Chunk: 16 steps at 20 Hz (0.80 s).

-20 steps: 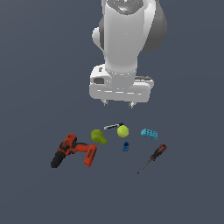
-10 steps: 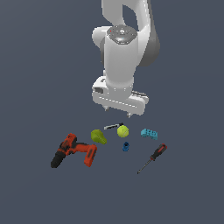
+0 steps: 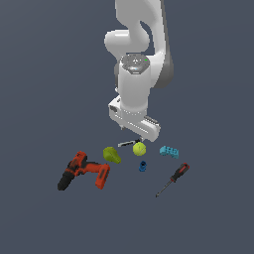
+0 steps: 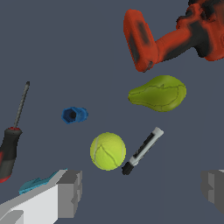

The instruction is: Pick up a designated object from a clutter of objects.

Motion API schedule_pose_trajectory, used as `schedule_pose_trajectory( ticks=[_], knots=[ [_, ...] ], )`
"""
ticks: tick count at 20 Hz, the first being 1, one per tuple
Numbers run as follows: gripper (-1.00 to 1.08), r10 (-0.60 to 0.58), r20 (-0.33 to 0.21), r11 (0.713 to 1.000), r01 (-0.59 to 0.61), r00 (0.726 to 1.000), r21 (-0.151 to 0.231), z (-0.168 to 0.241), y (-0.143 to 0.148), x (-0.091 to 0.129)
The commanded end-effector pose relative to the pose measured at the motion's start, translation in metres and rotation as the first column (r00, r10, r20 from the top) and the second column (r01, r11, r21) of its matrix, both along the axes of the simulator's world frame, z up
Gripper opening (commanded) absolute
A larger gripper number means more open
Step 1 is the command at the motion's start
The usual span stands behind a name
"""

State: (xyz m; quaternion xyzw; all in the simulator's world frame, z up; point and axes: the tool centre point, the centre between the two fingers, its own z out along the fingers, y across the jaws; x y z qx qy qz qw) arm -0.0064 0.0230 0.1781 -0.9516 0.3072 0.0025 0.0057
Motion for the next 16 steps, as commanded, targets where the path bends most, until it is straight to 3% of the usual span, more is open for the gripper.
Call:
schedule_pose_trajectory(
  ticks=[1,8,16],
  knots=[
    [1.0,-0.069,0.0,0.998,0.069,0.998,0.0,-0.013,-0.001,-0.004],
    [1.0,-0.254,-0.003,0.967,0.254,0.967,-0.001,-0.047,-0.003,-0.016],
    [1.0,-0.453,-0.003,0.891,0.453,0.891,-0.005,-0.084,-0.006,-0.033]
  ],
)
